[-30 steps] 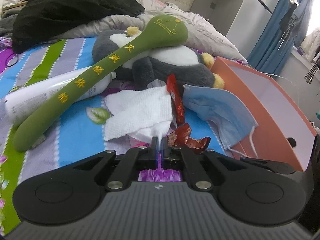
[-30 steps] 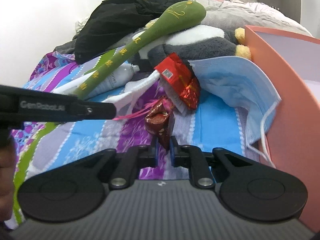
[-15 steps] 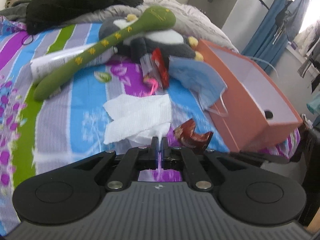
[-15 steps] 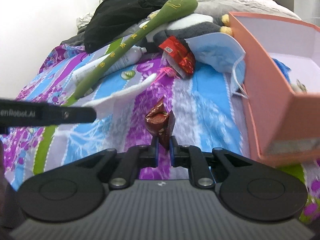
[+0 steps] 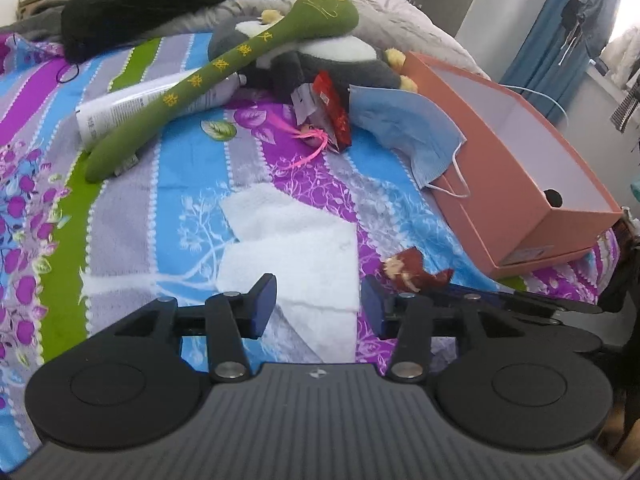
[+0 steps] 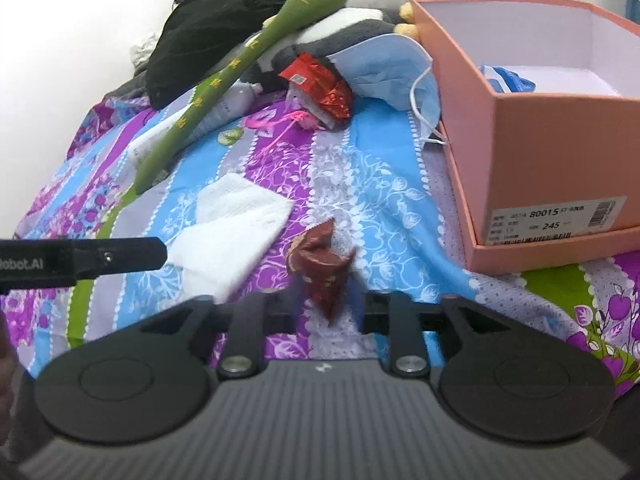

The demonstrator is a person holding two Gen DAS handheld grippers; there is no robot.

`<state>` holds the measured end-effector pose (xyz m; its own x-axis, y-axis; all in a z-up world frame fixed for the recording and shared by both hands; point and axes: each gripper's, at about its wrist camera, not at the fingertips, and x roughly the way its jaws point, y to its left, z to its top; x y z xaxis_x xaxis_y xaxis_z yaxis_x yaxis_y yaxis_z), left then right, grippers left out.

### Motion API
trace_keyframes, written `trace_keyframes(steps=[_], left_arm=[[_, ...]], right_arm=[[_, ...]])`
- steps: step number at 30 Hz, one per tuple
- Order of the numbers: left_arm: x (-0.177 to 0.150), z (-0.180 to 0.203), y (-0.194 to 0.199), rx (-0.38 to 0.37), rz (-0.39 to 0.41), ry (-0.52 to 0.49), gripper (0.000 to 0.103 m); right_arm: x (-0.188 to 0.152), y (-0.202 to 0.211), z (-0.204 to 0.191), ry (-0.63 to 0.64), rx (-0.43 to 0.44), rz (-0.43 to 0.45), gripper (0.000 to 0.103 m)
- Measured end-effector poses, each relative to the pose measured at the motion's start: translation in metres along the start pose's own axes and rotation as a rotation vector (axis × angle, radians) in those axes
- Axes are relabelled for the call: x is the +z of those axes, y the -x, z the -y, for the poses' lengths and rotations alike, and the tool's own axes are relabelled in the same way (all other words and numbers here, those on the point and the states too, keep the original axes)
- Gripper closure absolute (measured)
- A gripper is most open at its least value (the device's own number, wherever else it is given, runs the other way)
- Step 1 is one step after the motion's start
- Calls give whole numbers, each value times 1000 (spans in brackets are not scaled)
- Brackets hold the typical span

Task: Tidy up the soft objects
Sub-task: 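Lift and carry the tissue with the left gripper while the right gripper carries the candy to the box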

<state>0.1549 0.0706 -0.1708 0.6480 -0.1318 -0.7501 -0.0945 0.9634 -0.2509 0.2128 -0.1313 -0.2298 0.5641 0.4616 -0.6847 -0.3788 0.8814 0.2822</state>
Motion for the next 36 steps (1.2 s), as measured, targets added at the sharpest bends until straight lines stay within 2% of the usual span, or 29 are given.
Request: trace_keyframes(steps=[3, 6, 9, 14, 17, 21, 23, 25, 27, 31, 36], left_arm=[[5, 0, -5, -33, 3, 10, 44], [8, 2, -18, -15, 5, -14, 42], [12, 1, -36, -15, -13, -29, 42], [14, 1, -67, 29, -81, -60, 40], [13, 2, -80, 30, -116, -86, 34], [12, 2, -89, 29, -141, -96, 33], [12, 4, -91, 32, -151, -111, 33], [12, 6, -92, 33, -157, -127, 33], [12, 6, -92, 36, -162, -128, 34], [12, 6, -93, 43, -160, -133, 41], [13, 3, -92, 56, -150, -117, 65]], right_arm=[[0, -1, 2, 6, -12, 11, 54], [0, -3, 3, 23, -23, 23, 54], [1, -2, 0, 70, 0, 46, 54], [2, -7, -3, 138, 19, 43, 54], [1, -14, -5, 177, 14, 30, 54], [0, -21, -5, 191, 23, 24, 55], [-1, -23, -7, 208, 32, 20, 57], [-3, -24, -8, 214, 49, 13, 65], [-4, -23, -10, 225, 49, 17, 67], [-3, -22, -10, 213, 48, 20, 69], [-2, -20, -9, 194, 44, 23, 71]])
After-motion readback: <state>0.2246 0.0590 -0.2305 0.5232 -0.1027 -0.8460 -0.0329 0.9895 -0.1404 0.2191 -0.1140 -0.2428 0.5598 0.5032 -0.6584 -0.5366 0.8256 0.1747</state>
